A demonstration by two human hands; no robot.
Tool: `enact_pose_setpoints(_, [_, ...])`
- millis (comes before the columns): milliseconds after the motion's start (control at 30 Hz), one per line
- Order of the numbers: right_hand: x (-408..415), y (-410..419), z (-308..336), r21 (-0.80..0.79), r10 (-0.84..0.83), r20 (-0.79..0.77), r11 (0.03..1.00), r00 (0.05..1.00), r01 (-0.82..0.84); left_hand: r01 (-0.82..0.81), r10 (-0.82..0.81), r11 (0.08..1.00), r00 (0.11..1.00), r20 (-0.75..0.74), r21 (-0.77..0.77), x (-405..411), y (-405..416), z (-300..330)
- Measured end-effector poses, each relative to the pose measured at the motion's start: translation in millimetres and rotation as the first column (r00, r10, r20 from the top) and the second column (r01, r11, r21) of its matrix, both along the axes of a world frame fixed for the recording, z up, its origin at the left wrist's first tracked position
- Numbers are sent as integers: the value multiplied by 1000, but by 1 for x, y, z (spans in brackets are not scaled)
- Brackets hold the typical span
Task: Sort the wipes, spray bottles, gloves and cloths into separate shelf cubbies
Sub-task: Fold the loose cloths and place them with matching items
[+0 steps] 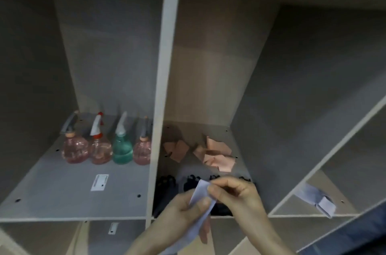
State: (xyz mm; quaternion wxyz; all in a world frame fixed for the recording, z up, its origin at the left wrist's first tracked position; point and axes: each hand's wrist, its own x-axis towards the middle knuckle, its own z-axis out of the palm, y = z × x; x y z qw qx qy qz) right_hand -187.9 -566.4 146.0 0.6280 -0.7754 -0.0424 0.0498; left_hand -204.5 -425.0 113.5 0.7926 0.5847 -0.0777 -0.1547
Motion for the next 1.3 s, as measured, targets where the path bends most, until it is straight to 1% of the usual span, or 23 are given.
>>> enact_pose_setpoints(67, [10,-21,-3,76,-42,-62,996,997,47,-55,55,997,998,4,56,13,-18,-4])
enact_pose_setpoints(133, [20,-48,-4,69,-53,-81,996,995,58,-169,175,980,983,-54,105,27,-37,-11])
enact_pose_setpoints(200, [29,-78,-4,43,-43,-97,998,994,47,-274,266,962,935,-234,-4,40,-57,-12])
enact_pose_setpoints(233, [33,-91,-3,41,-41,-104,998,994,45,-279,253,959,920,-299,-49,45,-69,-9])
enact_pose_setpoints(267, [36,-103,-3,35,-36,-104,999,994,40,-283,254,958,915,-314,-51,48,-80,-7])
enact_pose_setpoints(333, [42,-123,-1,18,-10,-95,1000,995,11,-265,272,962,939,-210,60,50,-104,-2])
enact_pose_setpoints(367, [43,-131,0,20,9,-81,1000,997,-8,-216,228,971,966,-120,107,51,-116,-2])
enact_pose_setpoints(433, [45,-145,2,20,24,-23,1000,999,-23,-99,108,982,993,-51,161,53,-145,2])
enact_pose_setpoints(467, [46,-154,3,5,7,18,1000,1000,-7,-83,88,984,996,-23,157,53,-159,8])
enact_pose_setpoints(533, [46,-175,2,23,-50,44,999,998,49,-86,87,994,996,0,69,56,-183,13])
enact_pose_setpoints(600, [44,-198,3,51,-101,46,994,994,98,-15,17,998,1000,-26,67,57,-204,20])
enact_pose_setpoints(667, [41,-221,2,47,-121,101,992,988,117,10,-8,999,999,-38,37,55,-231,24])
enact_pose_setpoints(733, [40,-241,1,-7,-139,138,990,981,141,31,-37,992,998,49,119,60,-246,14])
enact_pose_setpoints(767, [37,-248,-2,5,-153,130,988,980,154,99,-107,986,993,51,132,62,-249,4])
enact_pose_setpoints(833, [31,-260,-8,47,-230,85,973,969,227,257,-251,964,965,-74,75,68,-257,-8])
enact_pose_setpoints(900, [29,-277,-20,35,-293,81,956,953,291,190,-181,980,975,-130,59,72,-271,-12])
enact_pose_setpoints(967, [35,-306,-42,-10,-329,22,944,944,329,-21,38,992,990,-139,124,72,-286,-13])
enact_pose_setpoints(1033, [44,-348,-80,-92,-352,13,931,936,352,-67,92,983,985,-144,171,71,-302,-9])
enact_pose_setpoints(1100, [60,-397,-127,-309,-353,91,879,931,363,-101,131,979,978,-161,179,70,-310,-9])
enact_pose_setpoints(1167, [79,-435,-153,-556,-286,163,764,944,327,-172,205,960,969,-135,220,71,-314,-8])
enact_pose_setpoints(1200, [91,-453,-165,-669,-226,157,692,961,272,-180,209,960,970,-124,214,72,-317,-13])
enact_pose_setpoints(1233, [103,-469,-174,-756,-166,132,621,977,208,-167,193,965,974,-118,200,73,-321,-16])
enact_pose_setpoints(1300, [128,-494,-189,-872,14,183,464,983,155,-162,187,970,974,-128,184,75,-331,-17])
